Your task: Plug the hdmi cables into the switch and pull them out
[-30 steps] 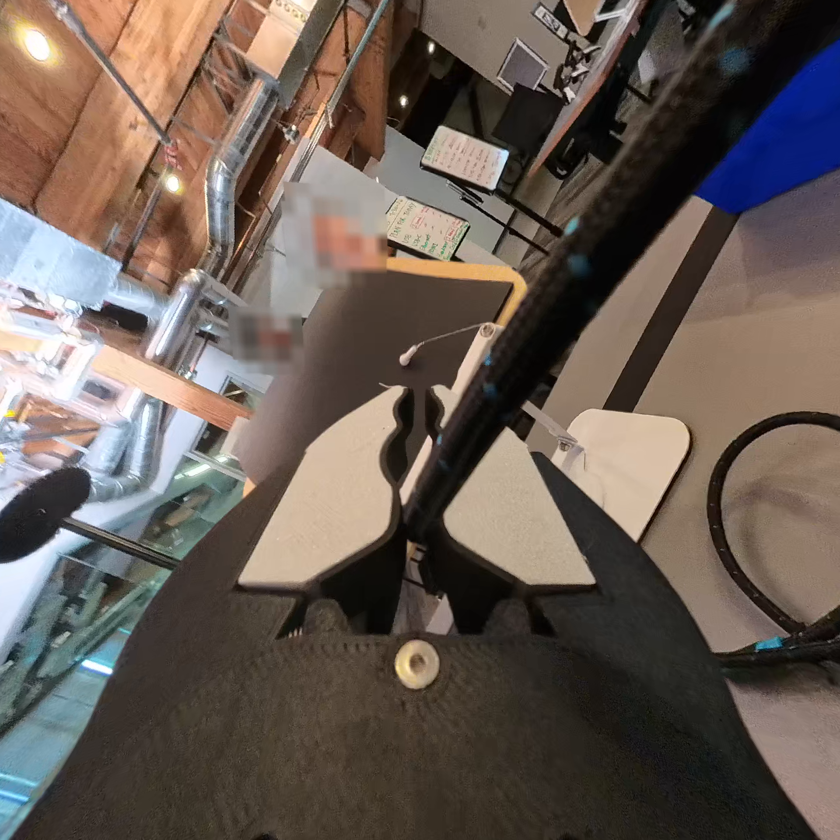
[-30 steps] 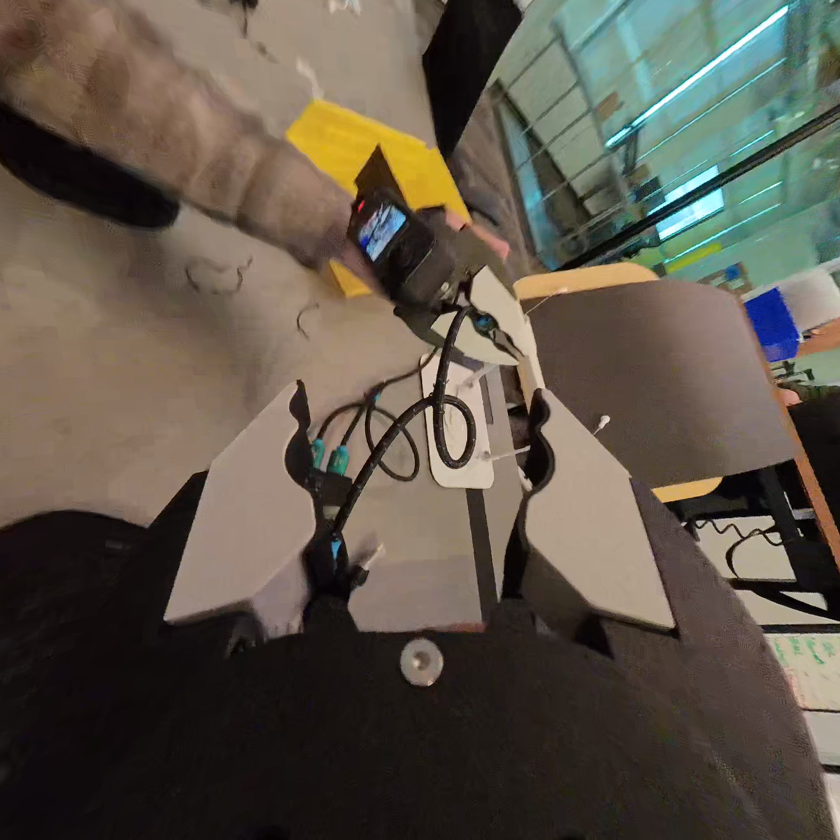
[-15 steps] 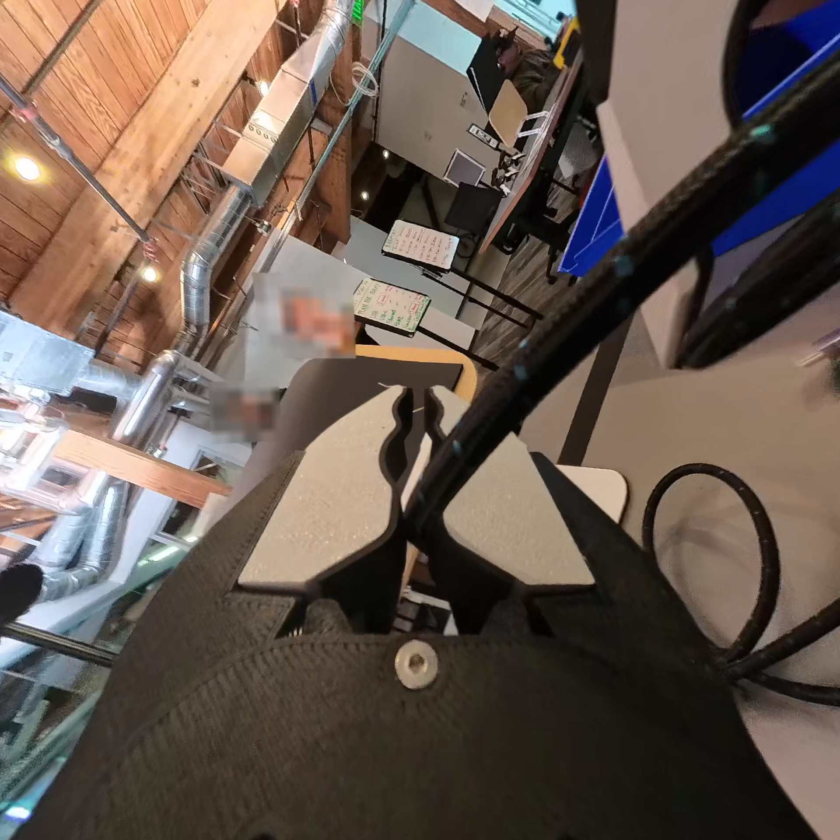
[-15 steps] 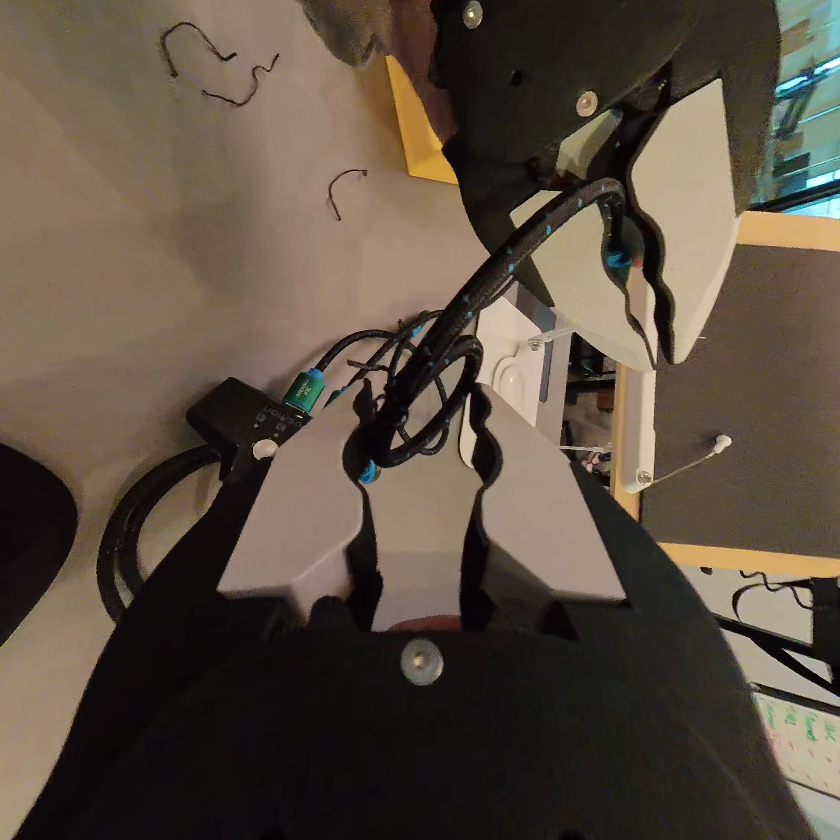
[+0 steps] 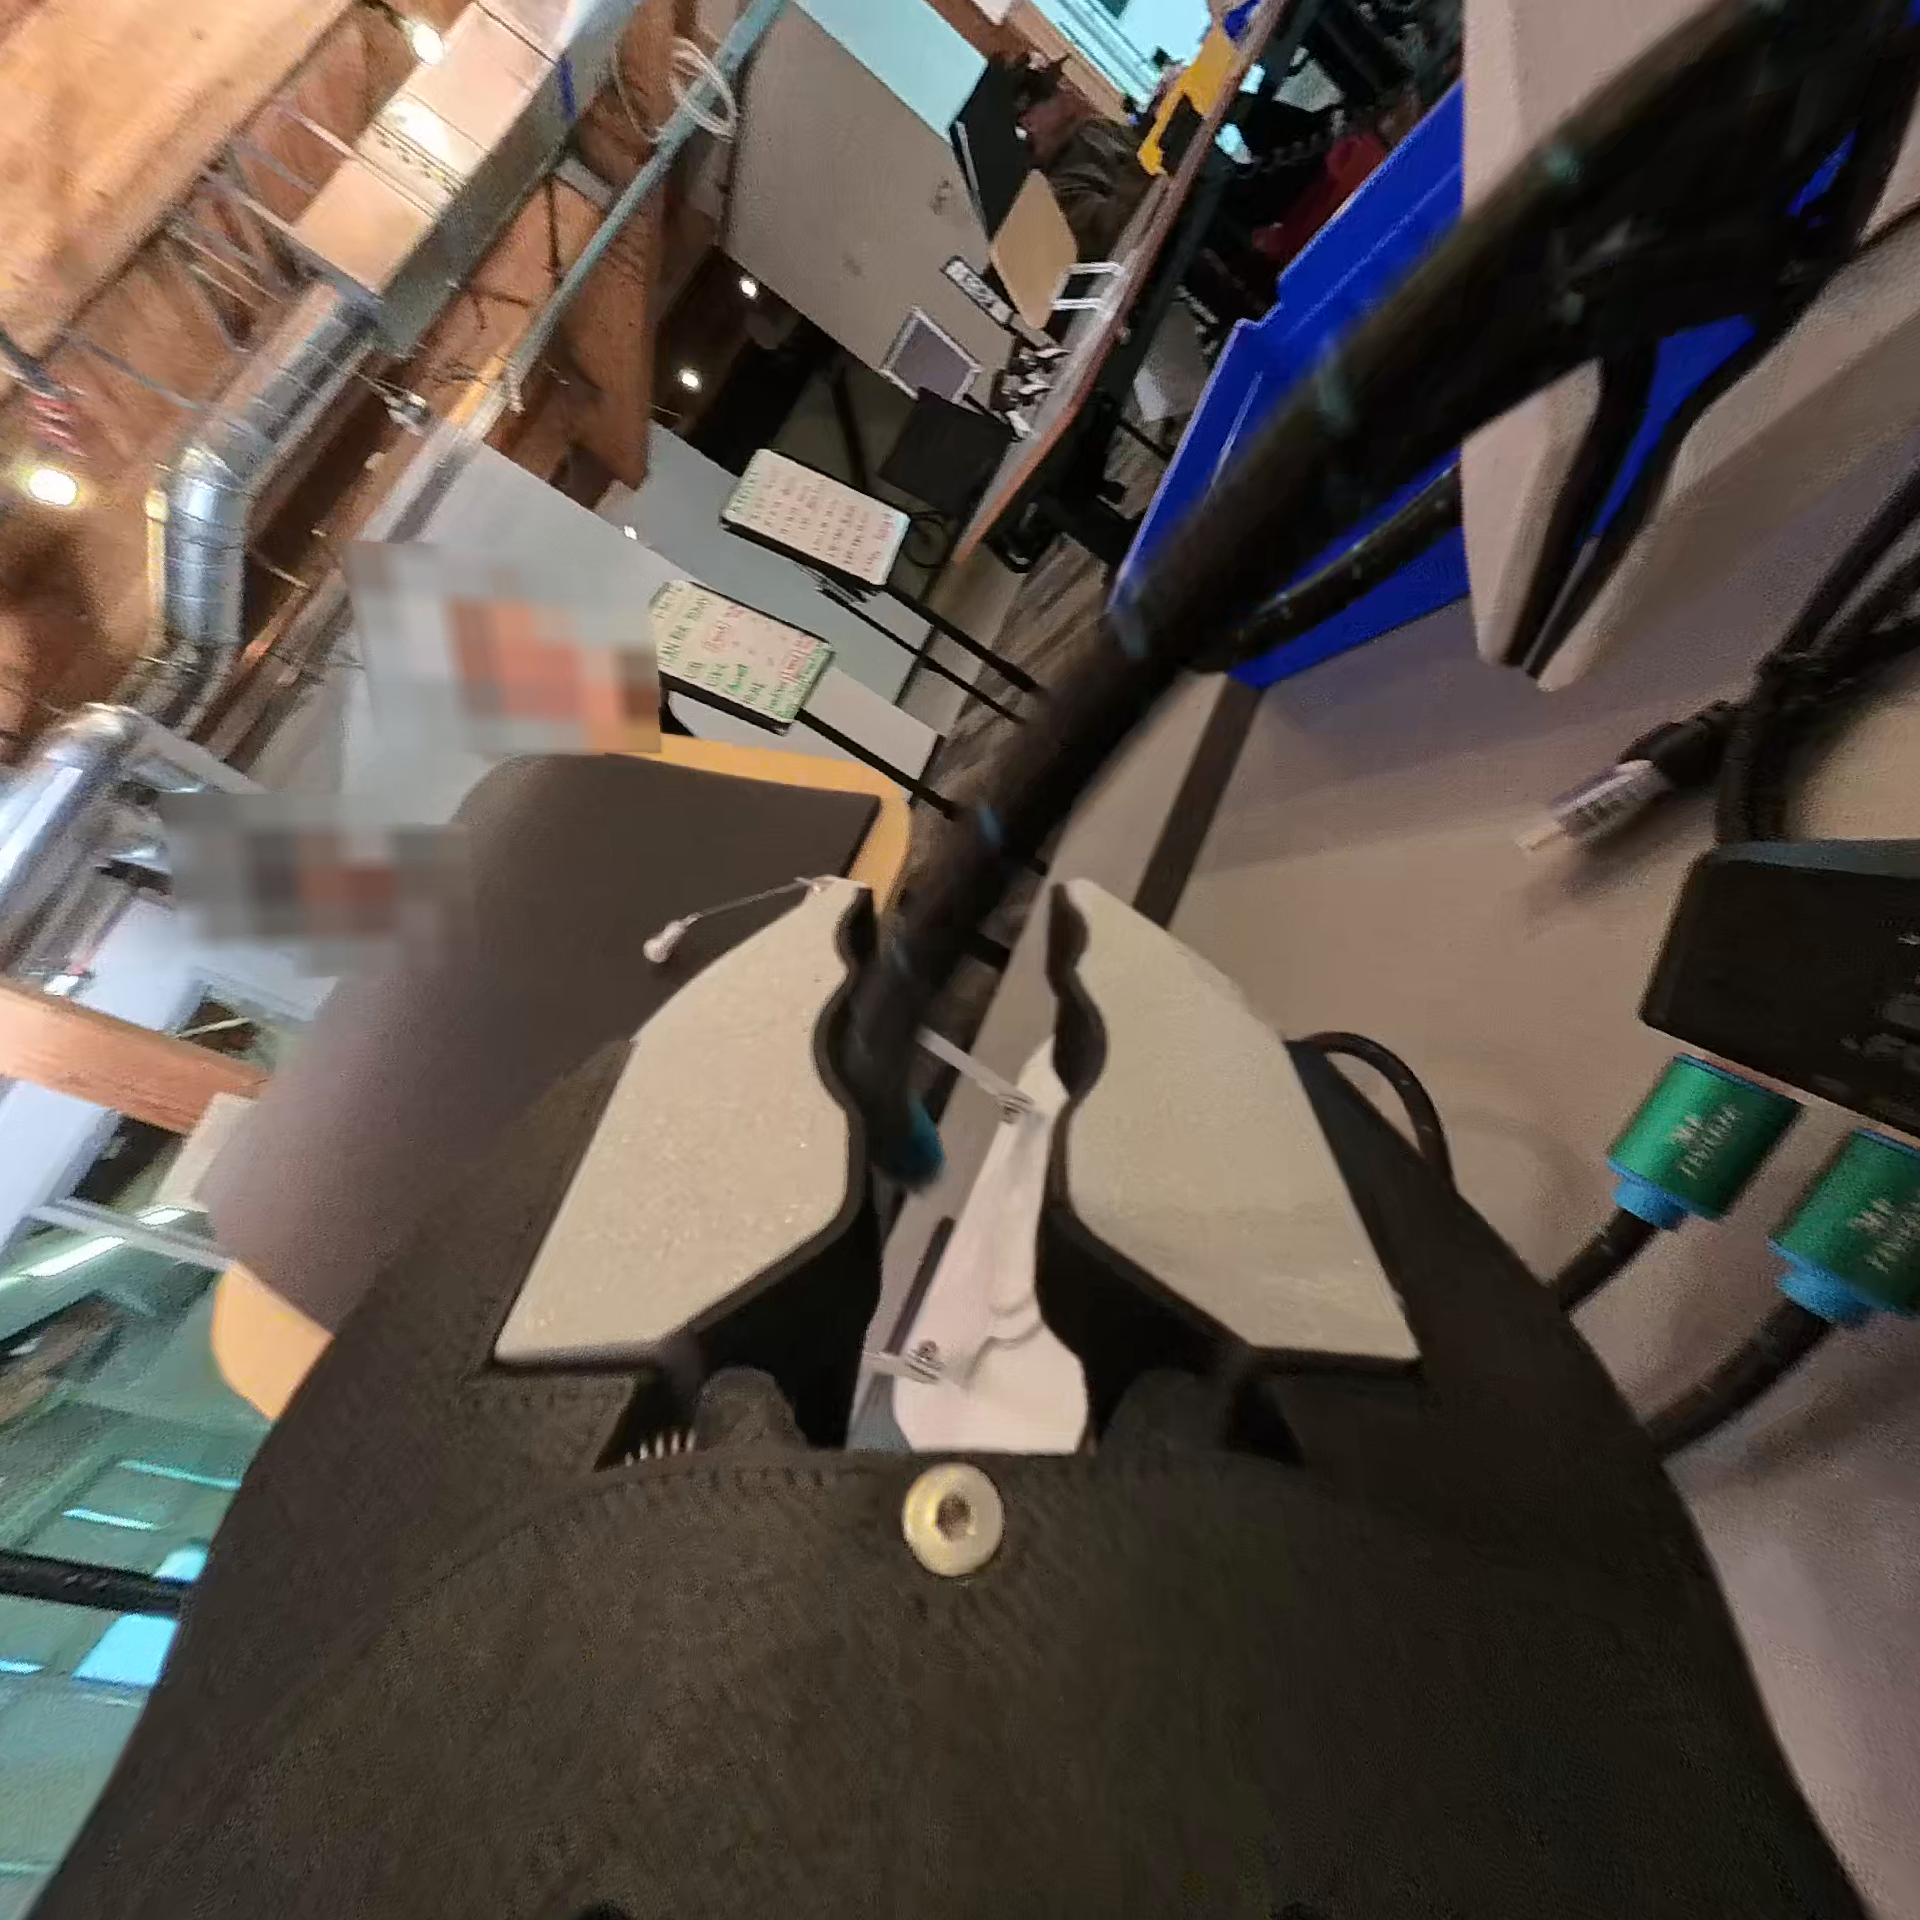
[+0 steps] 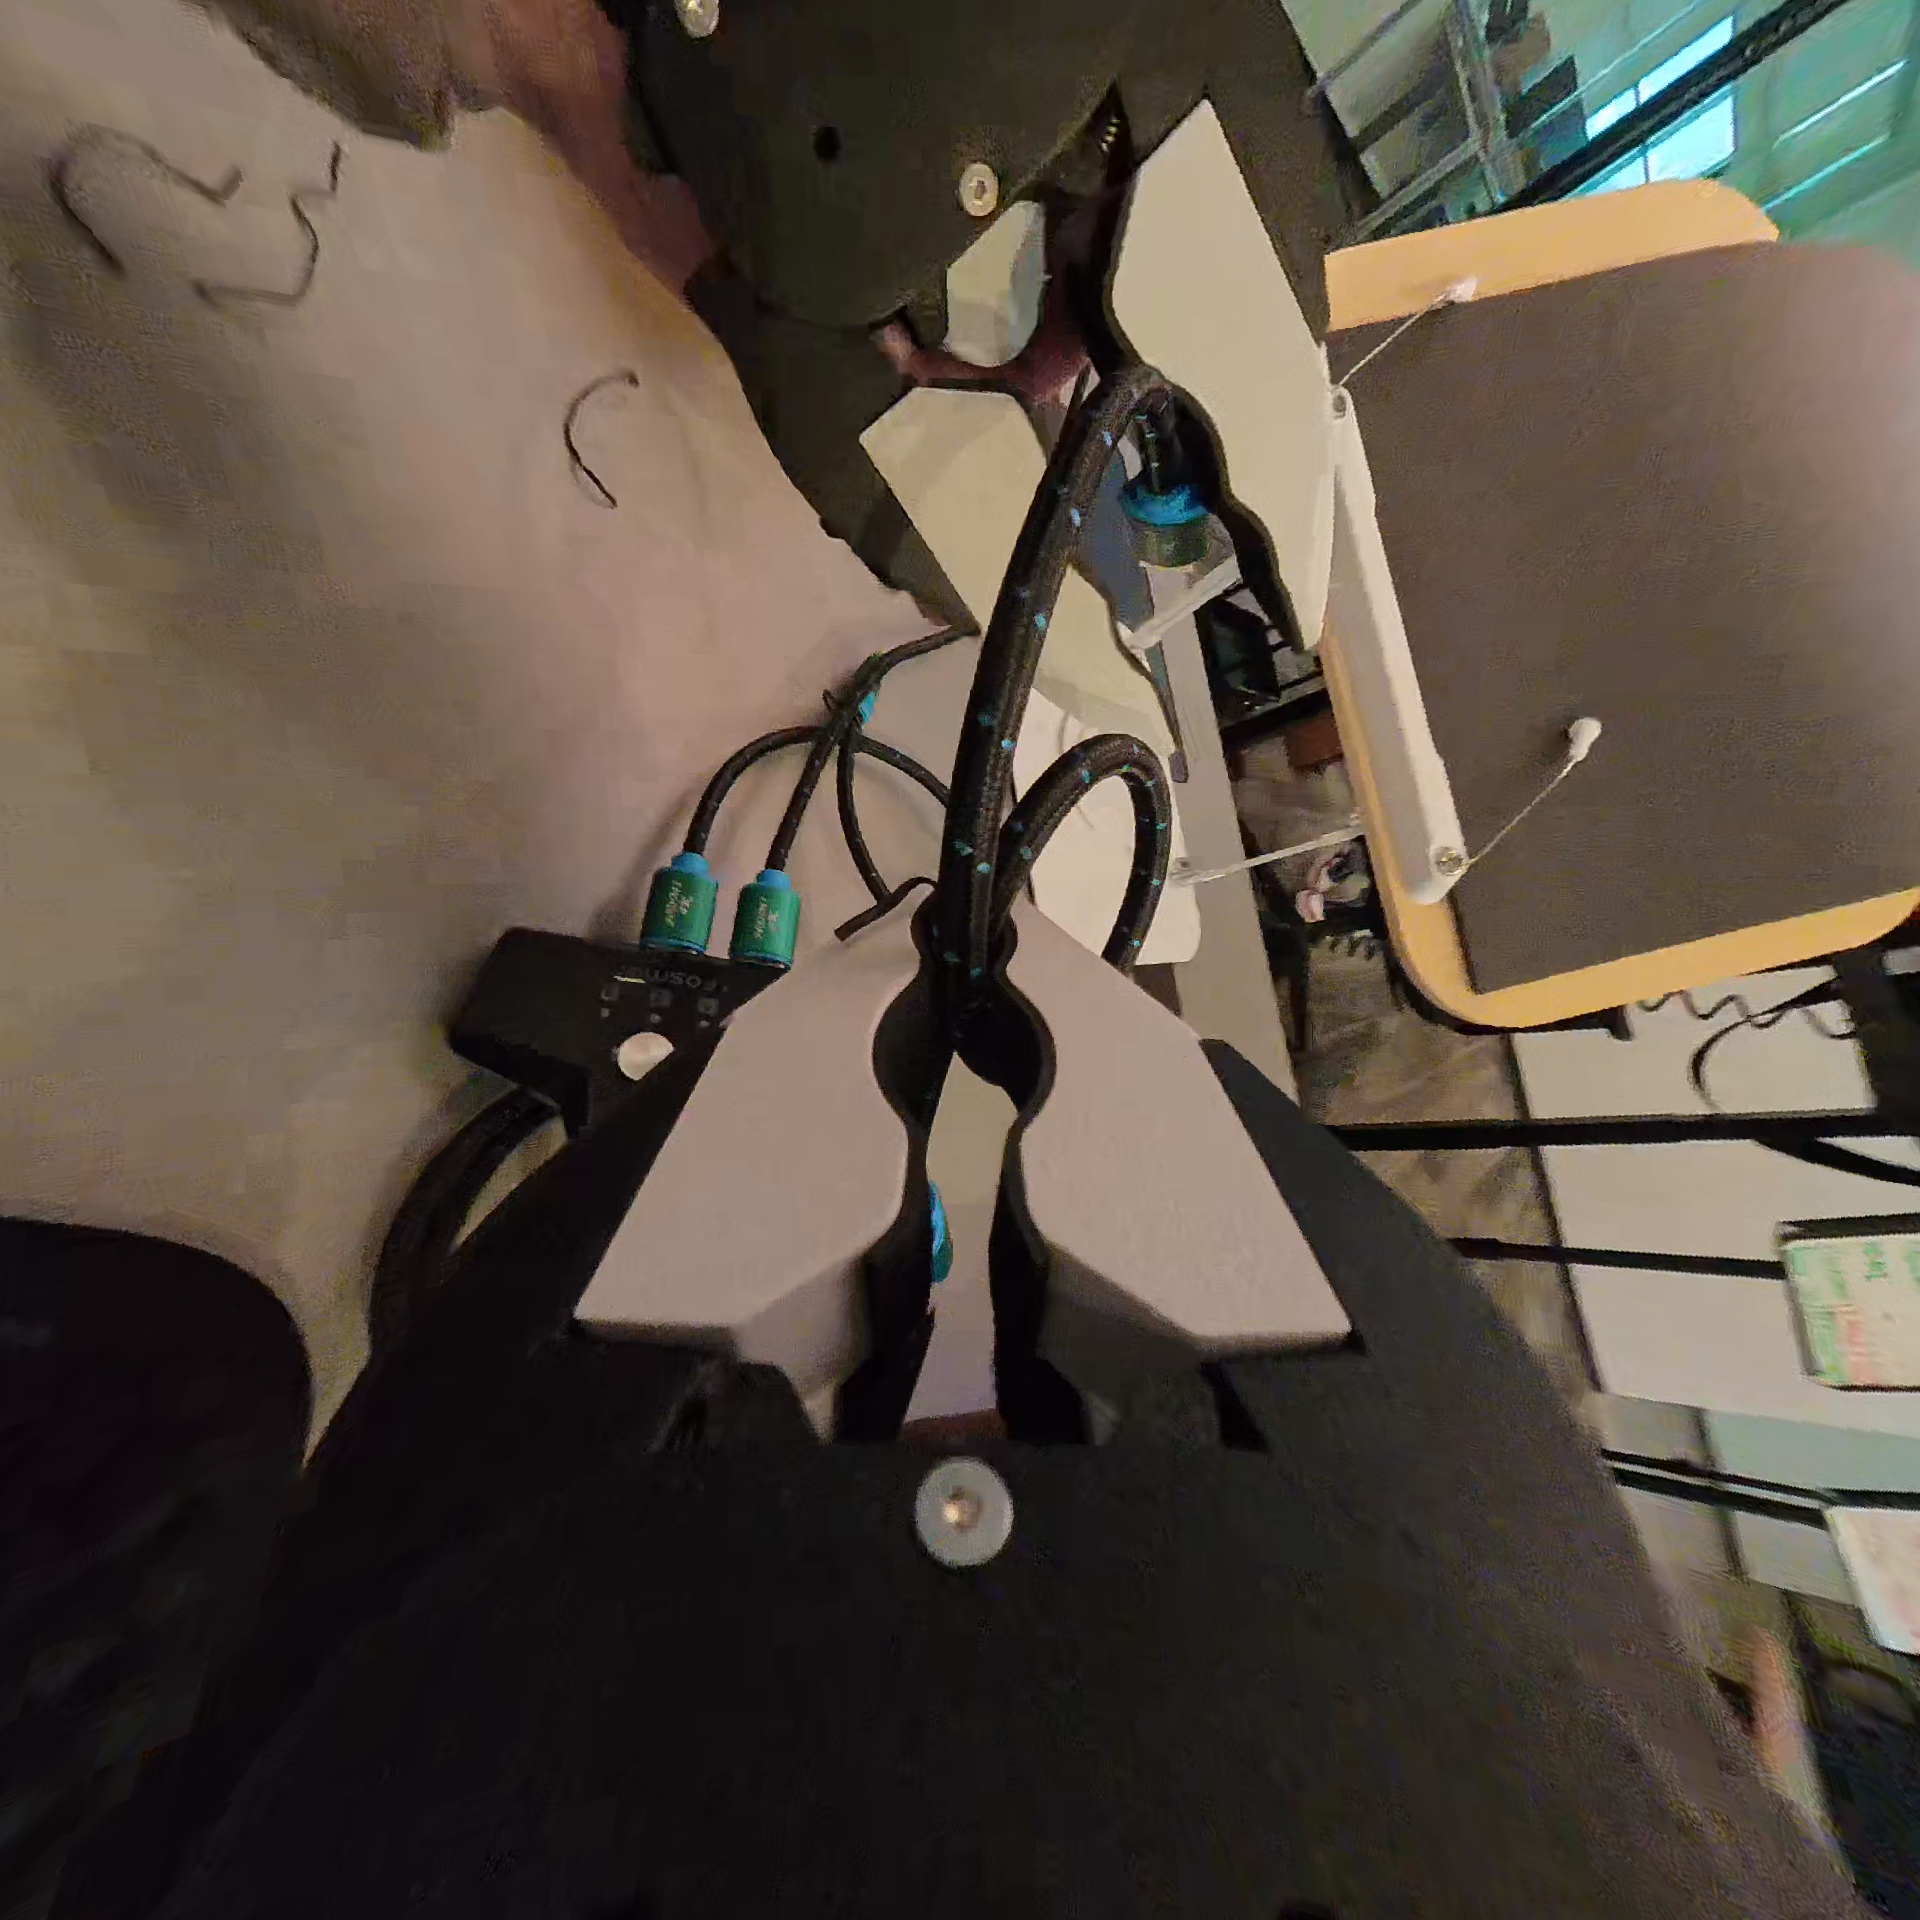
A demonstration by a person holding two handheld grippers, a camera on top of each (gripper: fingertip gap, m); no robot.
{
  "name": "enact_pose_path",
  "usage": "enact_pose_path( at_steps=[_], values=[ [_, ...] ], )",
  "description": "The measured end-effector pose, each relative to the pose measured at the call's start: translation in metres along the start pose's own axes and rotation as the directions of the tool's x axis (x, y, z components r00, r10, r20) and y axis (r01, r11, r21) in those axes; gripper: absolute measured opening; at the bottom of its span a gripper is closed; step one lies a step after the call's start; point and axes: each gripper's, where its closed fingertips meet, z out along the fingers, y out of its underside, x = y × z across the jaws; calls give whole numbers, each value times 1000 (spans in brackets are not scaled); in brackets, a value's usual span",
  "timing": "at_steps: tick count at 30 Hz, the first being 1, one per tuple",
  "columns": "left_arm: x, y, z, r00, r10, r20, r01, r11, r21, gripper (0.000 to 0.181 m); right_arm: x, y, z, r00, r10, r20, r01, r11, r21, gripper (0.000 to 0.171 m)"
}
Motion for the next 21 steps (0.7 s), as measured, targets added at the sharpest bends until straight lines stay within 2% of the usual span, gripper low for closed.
enact_pose_path(
  at_steps=[3, 6, 9, 12, 14, 16, 17, 18, 21],
  values=[
    [9, 3, -12, 992, -35, -121, 34, 999, -13, 59, -7, -2, -3, 966, 231, 119, -239, 969, 63, 0],
    [7, 3, -28, 980, 0, -197, -11, 998, -54, 89, -18, -11, -8, 846, 413, 336, -469, 877, 104, 0],
    [0, -31, -48, 967, 108, -231, -104, 994, 29, 80, -28, -19, -13, 726, 449, 521, -573, 814, 97, 0],
    [11, -62, -58, 914, 299, -275, -285, 954, 90, 73, -43, -18, -13, 680, 399, 616, -531, 846, 38, 0],
    [33, -65, -57, 852, 390, -350, -388, 918, 78, 71, -51, -24, -15, 625, 386, 679, -539, 842, 17, 0],
    [48, -52, -50, 802, 457, -385, -484, 874, 30, 69, -57, -37, -23, 535, 369, 760, -582, 813, 15, 0],
    [49, -51, -46, 807, 469, -359, -494, 869, 27, 70, -59, -41, -23, 514, 365, 776, -590, 807, 12, 0],
    [48, -50, -44, 818, 458, -348, -478, 878, 32, 56, -62, -42, -22, 503, 367, 782, -591, 807, 2, 0],
    [47, -55, -45, 868, 356, -347, -368, 929, 35, 46, -65, -49, -23, 441, 377, 814, -659, 752, 9, 0]
  ],
)
